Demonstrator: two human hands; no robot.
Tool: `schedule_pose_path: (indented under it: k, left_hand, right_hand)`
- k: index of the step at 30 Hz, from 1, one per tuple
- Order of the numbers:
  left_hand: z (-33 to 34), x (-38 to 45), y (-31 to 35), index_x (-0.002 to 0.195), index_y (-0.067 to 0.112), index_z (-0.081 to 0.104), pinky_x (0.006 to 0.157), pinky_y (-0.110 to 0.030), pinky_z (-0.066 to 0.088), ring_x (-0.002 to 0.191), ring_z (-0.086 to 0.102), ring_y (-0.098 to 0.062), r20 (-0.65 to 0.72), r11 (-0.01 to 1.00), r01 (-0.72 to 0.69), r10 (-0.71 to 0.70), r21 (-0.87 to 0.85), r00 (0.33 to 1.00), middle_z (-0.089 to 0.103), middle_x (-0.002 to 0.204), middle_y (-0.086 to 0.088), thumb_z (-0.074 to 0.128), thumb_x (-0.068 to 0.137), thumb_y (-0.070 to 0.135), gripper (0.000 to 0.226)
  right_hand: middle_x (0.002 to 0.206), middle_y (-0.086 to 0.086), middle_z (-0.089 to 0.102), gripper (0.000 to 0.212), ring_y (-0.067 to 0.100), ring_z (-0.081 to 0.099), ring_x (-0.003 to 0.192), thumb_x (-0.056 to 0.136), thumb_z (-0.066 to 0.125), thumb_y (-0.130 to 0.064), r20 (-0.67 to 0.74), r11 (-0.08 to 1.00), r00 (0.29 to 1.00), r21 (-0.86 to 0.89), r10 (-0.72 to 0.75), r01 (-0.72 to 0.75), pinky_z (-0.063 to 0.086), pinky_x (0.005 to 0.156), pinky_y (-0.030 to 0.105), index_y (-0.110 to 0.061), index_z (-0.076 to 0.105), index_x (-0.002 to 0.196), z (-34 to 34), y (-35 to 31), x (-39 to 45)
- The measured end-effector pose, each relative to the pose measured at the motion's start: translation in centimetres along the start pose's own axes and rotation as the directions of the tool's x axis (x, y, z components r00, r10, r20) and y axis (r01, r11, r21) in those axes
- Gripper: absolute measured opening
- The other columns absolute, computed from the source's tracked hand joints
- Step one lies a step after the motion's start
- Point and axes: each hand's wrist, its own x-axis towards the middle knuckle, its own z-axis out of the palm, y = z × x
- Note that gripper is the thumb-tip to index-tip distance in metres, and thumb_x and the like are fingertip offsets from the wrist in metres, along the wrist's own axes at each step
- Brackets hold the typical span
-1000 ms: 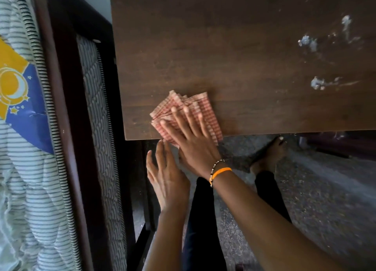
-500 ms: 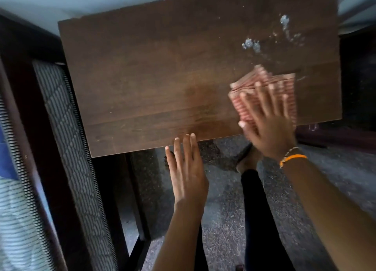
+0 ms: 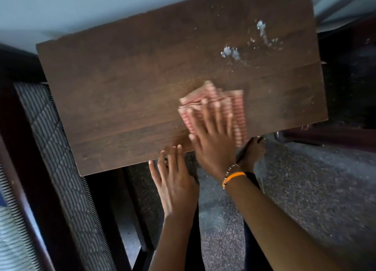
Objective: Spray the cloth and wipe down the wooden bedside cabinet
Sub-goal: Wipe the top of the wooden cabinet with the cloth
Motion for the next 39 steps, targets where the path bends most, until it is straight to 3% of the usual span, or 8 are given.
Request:
schedule_pose_path:
  k: [2,4,8,17,22,25,31,39]
  left_hand:
    - [-0.2,0.5,0.0,0.121,0.012,0.056,0.108,-0.051,0.021,0.118,0.046,-0.028,-0.028,0.999,0.035,-0.035,-0.007,0.999,0.059,0.120,-0.007,0.054,0.072,0.019,0.049]
    - [-0.2,1.0,0.2,0.123,0.013,0.054,0.108,-0.052,0.019,0.118,0.041,-0.026,-0.027,0.999,0.048,-0.048,0.000,0.998,0.058,0.122,-0.007,0.065,0.068,0.017,0.057]
    - [-0.6,3.1,1.0,0.129,0.013,0.051,0.110,-0.052,0.015,0.119,0.037,-0.024,-0.027,1.000,-0.001,0.002,0.031,1.000,0.056,0.122,-0.006,0.082,0.054,0.020,0.082]
    - [-1.5,6.3,2.0,0.134,0.014,0.047,0.112,-0.053,0.005,0.125,0.041,-0.030,0.003,0.986,-0.120,0.120,0.115,0.993,0.055,0.130,-0.004,0.089,0.046,0.023,0.098]
    - [-2.1,6.9,2.1,0.130,0.013,0.050,0.112,-0.053,0.006,0.121,0.049,-0.031,0.032,0.985,-0.123,0.120,0.118,0.992,0.058,0.123,-0.004,0.091,0.035,0.026,0.104]
    - [-1.8,6.9,1.9,0.132,0.012,0.049,0.111,-0.053,0.006,0.122,0.049,-0.031,0.046,0.986,-0.132,0.128,0.103,0.991,0.058,0.124,-0.004,0.091,0.038,0.023,0.103]
    - [-1.2,6.7,1.9,0.134,0.014,0.047,0.112,-0.054,0.014,0.121,0.042,-0.028,0.060,0.990,-0.115,0.111,0.076,0.992,0.057,0.127,-0.003,0.088,0.051,0.020,0.094]
    - [-1.4,6.2,3.1,0.139,0.015,0.038,0.111,-0.054,0.012,0.123,0.042,-0.032,0.148,0.993,-0.118,0.113,0.028,0.982,0.041,0.133,-0.009,0.088,0.030,0.046,0.125]
  right_hand:
    - [0.157,0.004,0.017,0.061,0.028,0.008,0.145,0.091,0.045,-0.039,0.015,0.984,0.984,-0.017,-0.177,0.178,0.003,0.115,0.051,-0.032,0.022,0.147,-0.2,-0.9,2.3]
    - [0.157,0.003,0.017,0.060,0.028,0.009,0.146,0.091,0.043,-0.039,0.048,0.942,0.944,-0.061,-0.327,0.329,0.006,0.116,0.051,-0.033,0.021,0.147,-0.7,-0.3,4.7]
    - [0.158,0.002,0.013,0.060,0.027,0.008,0.146,0.093,0.038,-0.041,0.069,0.903,0.913,-0.138,-0.401,0.407,0.002,0.116,0.049,-0.034,0.015,0.147,-2.2,2.3,8.3]
    - [0.159,0.006,0.008,0.055,0.031,0.004,0.146,0.097,0.029,-0.038,-0.058,0.990,0.996,-0.122,0.066,-0.072,0.001,0.116,0.050,-0.032,0.012,0.149,-6.1,12.7,10.7]
    - [0.159,0.008,0.008,0.057,0.032,0.007,0.146,0.095,0.029,-0.037,-0.143,0.911,0.907,-0.058,0.397,-0.408,0.008,0.116,0.053,-0.030,0.010,0.149,-5.9,14.3,7.5]
    - [0.158,0.012,0.007,0.059,0.035,0.007,0.145,0.094,0.024,-0.039,-0.133,0.868,0.865,-0.054,0.484,-0.494,0.010,0.115,0.057,-0.027,0.006,0.149,-4.6,11.9,5.9]
    - [0.158,0.011,0.005,0.061,0.037,0.004,0.145,0.094,0.032,-0.045,-0.047,0.980,0.985,-0.102,0.165,-0.169,0.002,0.114,0.056,-0.033,0.008,0.148,-3.3,5.6,7.2]
    - [0.157,0.008,0.019,0.057,0.034,0.013,0.145,0.090,0.040,-0.043,-0.100,0.976,0.973,-0.085,-0.208,0.200,0.006,0.115,0.055,-0.036,0.025,0.145,-2.6,-1.1,17.4]
